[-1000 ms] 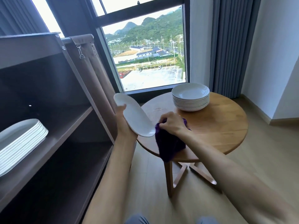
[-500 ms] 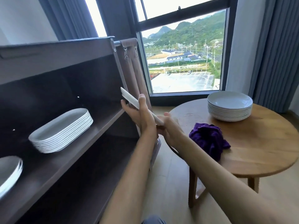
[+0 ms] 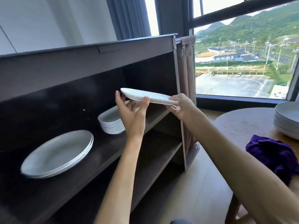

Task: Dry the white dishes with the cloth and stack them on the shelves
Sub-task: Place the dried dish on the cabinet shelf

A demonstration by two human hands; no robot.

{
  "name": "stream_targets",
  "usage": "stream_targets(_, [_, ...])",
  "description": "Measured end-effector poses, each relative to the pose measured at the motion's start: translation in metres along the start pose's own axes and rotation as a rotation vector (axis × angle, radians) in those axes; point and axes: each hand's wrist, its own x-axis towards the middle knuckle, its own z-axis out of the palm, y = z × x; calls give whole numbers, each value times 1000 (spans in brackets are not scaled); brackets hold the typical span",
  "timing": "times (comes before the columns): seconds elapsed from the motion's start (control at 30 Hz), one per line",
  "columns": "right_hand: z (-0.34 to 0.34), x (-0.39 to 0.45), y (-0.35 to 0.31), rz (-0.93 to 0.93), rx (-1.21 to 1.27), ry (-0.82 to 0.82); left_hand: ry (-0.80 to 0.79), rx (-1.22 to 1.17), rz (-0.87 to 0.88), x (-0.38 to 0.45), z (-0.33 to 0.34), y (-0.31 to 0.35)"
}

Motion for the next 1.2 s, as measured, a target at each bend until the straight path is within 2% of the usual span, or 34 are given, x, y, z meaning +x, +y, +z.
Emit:
stream_targets(0.1, [27,15,10,1,-37,-38,10,144,-21,17,-35,7])
stream_targets(0.27, [74,33,32,-7,-152,-220,205,359,-12,29,-68,5])
stream_targets(0.4, [99,47,54,-149,-384,-205,334,449,-38,30,-73,-1])
stream_targets(0.47, [104,54,60,-138,-469,-226,379,464,-42,33,-73,-7])
stream_targets(0.83, [95,84,89,-120,-557,-208,428,575,-180,36,-76,-42])
stream_targets(1.2, [90,104,103,-176,-645,-225,420,616,-171,38,-75,-43])
